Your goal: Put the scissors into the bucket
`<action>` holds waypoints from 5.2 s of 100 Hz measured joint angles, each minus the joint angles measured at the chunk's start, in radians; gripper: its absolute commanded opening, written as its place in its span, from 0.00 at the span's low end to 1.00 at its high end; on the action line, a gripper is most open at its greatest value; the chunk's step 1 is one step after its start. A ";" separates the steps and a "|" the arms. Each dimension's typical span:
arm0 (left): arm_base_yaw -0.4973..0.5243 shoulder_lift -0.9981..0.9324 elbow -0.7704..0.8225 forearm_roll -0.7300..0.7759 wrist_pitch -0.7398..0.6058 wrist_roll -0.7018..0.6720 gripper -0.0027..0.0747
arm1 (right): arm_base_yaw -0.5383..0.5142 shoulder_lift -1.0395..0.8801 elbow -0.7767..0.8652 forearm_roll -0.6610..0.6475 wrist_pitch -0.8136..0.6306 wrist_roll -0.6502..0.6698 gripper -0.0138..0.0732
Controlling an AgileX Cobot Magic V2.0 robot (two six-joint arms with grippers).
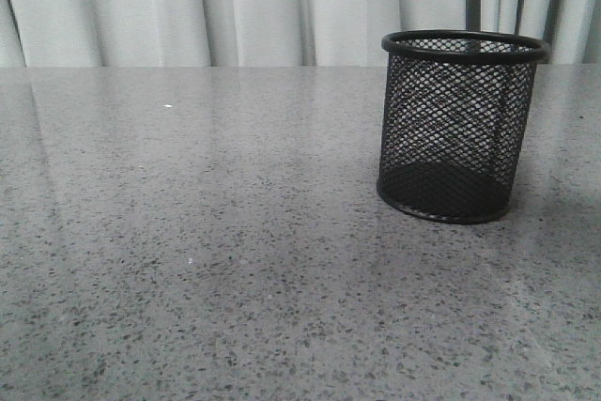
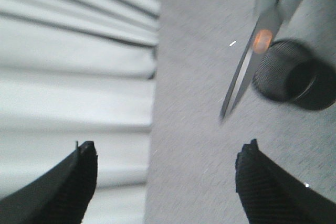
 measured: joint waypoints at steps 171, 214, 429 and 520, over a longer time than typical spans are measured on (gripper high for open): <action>0.000 -0.228 -0.008 0.177 -0.001 -0.084 0.69 | 0.095 0.509 -0.266 -0.477 0.352 0.161 0.14; 0.000 -0.209 -0.008 0.177 -0.001 -0.084 0.69 | 0.095 0.552 -0.313 -0.457 0.344 0.146 0.56; 0.000 -1.213 1.569 0.114 -0.893 -1.077 0.01 | 0.095 -0.738 0.768 -0.525 -0.456 0.230 0.08; 0.000 -1.213 1.569 0.017 -0.907 -1.077 0.01 | 0.095 -0.738 0.768 -0.525 -0.456 0.230 0.08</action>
